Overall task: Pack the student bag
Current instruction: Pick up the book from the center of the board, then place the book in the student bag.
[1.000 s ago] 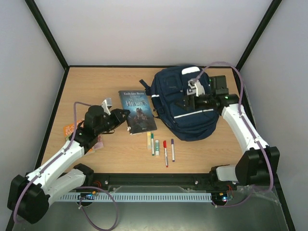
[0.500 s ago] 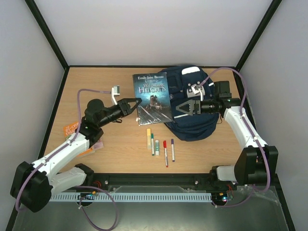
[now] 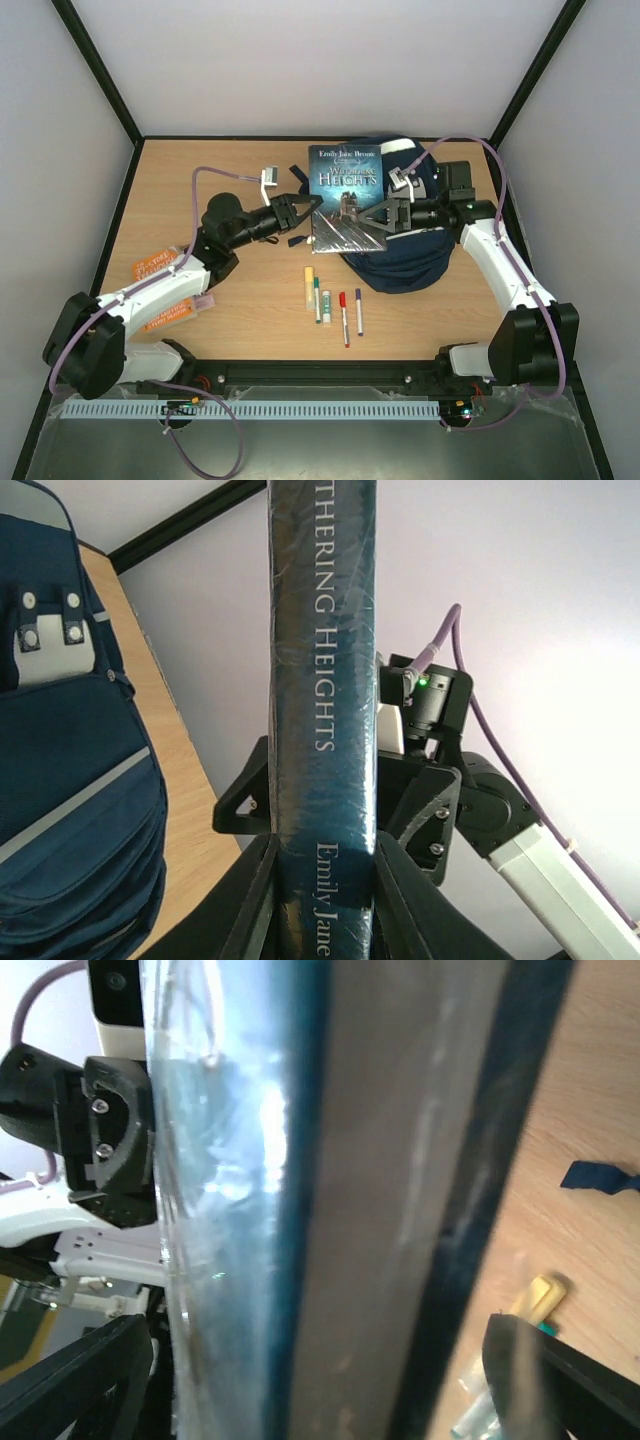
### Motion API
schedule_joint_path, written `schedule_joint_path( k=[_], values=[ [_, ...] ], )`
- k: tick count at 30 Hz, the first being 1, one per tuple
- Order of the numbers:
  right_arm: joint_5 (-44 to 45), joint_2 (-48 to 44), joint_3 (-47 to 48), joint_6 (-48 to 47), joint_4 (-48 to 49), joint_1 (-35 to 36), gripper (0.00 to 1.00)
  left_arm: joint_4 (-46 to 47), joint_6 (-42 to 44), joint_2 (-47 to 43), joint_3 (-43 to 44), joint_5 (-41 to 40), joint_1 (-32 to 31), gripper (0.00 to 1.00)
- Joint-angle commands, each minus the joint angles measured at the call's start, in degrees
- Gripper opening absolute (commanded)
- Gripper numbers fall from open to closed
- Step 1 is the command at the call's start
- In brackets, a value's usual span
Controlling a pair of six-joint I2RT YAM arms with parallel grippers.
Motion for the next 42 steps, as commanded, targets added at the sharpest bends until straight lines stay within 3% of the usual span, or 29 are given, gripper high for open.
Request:
schedule_joint_path(
  k=[1, 11, 15, 22, 26, 29, 32, 38, 42],
  values=[
    [-3.55, -1.01, 1.55, 5.74, 0.80, 0.15, 0.89, 12.52, -1.69, 0.96, 3.37, -1.59, 0.05, 0.03],
    [-3.72, -1.96, 1.40, 15.78, 6.85, -1.26, 0.72, 11.89, -0.91, 8.26, 5.76, -2.37, 0.13, 0.04],
    [-1.16, -1.10, 1.22, 18.61, 7.28, -2.47, 0.54, 12.12, -0.97, 12.52, 7.79, -0.54, 0.12, 0.08],
    [1.89, -1.04, 0.20, 20.13, 7.76, -4.10, 0.28, 11.54, -2.07, 19.37, 9.83, 1.00, 0.18, 0.29],
    [6.45, -3.51, -0.75, 18.29, 6.88, -5.03, 0.03, 8.01, -0.33, 20.42, 10.59, -1.14, 0.08, 0.57],
    [10.07, -5.03, -0.99, 14.96, 4.90, -5.97, 0.01, 3.63, 1.97, 20.48, 10.65, -3.87, -0.02, 0.69],
    [11.72, -5.98, -1.39, 11.33, 2.72, -9.28, 0.01, -6.94, 4.83, 21.09, 12.50, -8.41, -0.29, 0.73],
    [13.94, -7.16, -1.97, -0.28, -3.33, -19.95, 0.01, -32.52, 12.78, 27.67, 22.95, -18.15, -2.05, 0.71],
    [14.78, -7.65, -3.47, -5.86, -6.54, -27.45, 0.01, -40.90, 16.57, 32.92, 28.35, -20.51, -4.22, 0.63]
  ],
)
